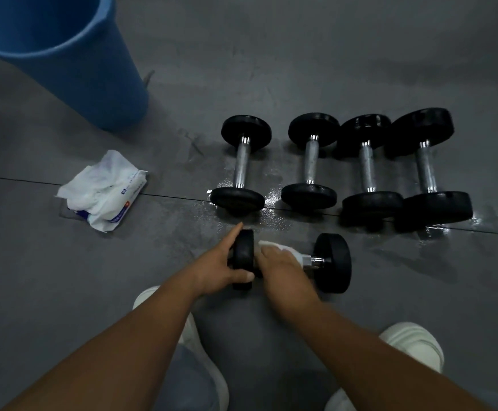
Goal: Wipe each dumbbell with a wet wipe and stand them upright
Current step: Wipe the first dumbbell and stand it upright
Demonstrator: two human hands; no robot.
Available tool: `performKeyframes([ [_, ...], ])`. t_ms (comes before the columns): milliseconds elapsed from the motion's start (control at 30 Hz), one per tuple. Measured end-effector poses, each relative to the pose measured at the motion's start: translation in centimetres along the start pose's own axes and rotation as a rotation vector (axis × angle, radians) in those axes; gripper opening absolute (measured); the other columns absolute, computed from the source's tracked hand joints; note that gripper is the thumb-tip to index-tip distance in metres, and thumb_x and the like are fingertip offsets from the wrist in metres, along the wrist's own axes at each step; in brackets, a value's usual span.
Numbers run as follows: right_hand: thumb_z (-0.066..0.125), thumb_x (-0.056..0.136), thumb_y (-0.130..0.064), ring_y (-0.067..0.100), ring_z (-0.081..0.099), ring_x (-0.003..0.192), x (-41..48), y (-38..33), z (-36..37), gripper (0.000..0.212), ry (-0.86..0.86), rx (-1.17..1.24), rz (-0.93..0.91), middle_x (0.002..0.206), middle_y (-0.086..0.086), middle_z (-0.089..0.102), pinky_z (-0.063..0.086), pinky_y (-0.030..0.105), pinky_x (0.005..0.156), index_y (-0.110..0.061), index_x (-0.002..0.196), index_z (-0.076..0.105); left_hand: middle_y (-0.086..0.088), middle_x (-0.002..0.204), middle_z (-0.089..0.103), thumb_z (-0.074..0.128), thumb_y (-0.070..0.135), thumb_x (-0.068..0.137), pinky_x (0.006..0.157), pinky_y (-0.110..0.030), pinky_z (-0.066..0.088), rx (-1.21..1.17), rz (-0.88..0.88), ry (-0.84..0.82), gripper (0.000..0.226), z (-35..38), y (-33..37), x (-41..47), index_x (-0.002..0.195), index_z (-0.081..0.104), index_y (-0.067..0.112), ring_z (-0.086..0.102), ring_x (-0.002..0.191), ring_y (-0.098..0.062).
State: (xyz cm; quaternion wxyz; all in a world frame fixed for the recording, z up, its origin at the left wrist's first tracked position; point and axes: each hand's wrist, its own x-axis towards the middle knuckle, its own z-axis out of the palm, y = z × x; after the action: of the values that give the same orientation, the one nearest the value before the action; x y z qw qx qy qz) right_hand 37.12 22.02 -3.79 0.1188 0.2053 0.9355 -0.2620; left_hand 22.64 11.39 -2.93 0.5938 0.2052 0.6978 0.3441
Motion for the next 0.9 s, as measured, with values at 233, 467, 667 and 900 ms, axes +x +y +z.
performKeyframes([
  [233, 0.042, 0.092, -0.019, 0.025, 0.055, 0.100, -0.3, 2.4, -2.1, 0.023, 0.100, 0.020, 0.308, 0.102, 0.005, 0.061, 0.043, 0.035, 0.082, -0.022, 0.112, 0.052, 0.007, 0.145, 0.039, 0.076, 0.003, 0.081, 0.101, -0.019, 0.042, -0.073, 0.005, 0.023, 0.105, 0.0, 0.1, 0.2, 0.154, 0.010, 0.038, 0.046, 0.128, -0.005],
  [467, 0.026, 0.092, -0.013, 0.030, 0.057, 0.103, 0.0, 0.8, -3.1, 0.036, -0.052, -0.365, 0.141, 0.114, 0.013, 0.058, 0.041, 0.036, 0.084, -0.009, 0.115, 0.054, 0.003, 0.150, 0.038, 0.079, 0.009, 0.079, 0.114, -0.037, 0.037, -0.043, -0.001, 0.022, 0.105, -0.2, -0.1, 0.4, 0.153, 0.012, 0.044, 0.044, 0.133, -0.010],
  [667, 0.045, 0.088, -0.005, 0.028, 0.061, 0.096, -0.5, 0.7, -4.5, 0.027, -0.120, -0.367, 0.116, 0.109, 0.010, 0.061, 0.044, 0.036, 0.082, -0.013, 0.108, 0.061, -0.002, 0.154, 0.036, 0.082, 0.017, 0.078, 0.112, -0.040, 0.039, -0.062, -0.006, 0.015, 0.107, -0.7, -0.1, 0.8, 0.152, 0.012, 0.047, 0.040, 0.138, -0.013],
  [900, 0.022, 0.089, -0.003, 0.034, 0.059, 0.103, 0.1, -0.1, -3.6, 0.047, -0.151, -0.793, 0.327, 0.116, 0.023, 0.059, 0.043, 0.038, 0.086, 0.000, 0.123, 0.055, -0.005, 0.150, 0.041, 0.078, 0.013, 0.081, 0.104, -0.033, 0.045, -0.140, -0.026, 0.042, 0.102, -0.5, 0.4, 0.8, 0.154, 0.012, 0.039, 0.044, 0.136, -0.017],
])
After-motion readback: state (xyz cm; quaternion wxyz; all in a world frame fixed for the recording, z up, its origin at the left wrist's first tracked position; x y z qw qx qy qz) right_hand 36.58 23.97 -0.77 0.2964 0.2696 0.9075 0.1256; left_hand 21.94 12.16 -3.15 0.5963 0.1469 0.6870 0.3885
